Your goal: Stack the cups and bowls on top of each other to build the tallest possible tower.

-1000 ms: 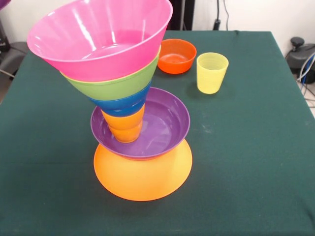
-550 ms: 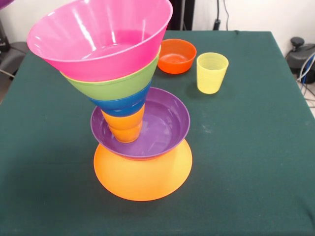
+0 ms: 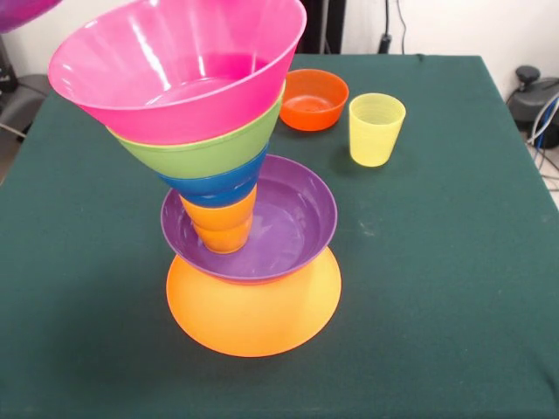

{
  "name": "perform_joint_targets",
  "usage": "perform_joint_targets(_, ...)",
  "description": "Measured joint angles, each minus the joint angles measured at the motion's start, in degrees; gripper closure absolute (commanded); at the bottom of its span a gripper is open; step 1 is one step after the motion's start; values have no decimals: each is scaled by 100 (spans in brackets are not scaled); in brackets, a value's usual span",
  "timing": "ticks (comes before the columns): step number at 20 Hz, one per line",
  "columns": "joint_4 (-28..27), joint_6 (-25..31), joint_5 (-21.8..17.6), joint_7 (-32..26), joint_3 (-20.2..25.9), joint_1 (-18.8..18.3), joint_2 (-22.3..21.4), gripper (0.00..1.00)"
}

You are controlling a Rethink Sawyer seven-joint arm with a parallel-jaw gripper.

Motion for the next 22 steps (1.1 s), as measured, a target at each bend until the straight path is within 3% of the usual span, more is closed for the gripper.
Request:
perform_joint_targets(11,-279,545,-1,0,2,517,-4,100)
perform_joint_targets(16,-361,933,-13,0,0,569,-28,100)
perform_joint_targets(22,-361,972,-23,0,-5,531,-35,100)
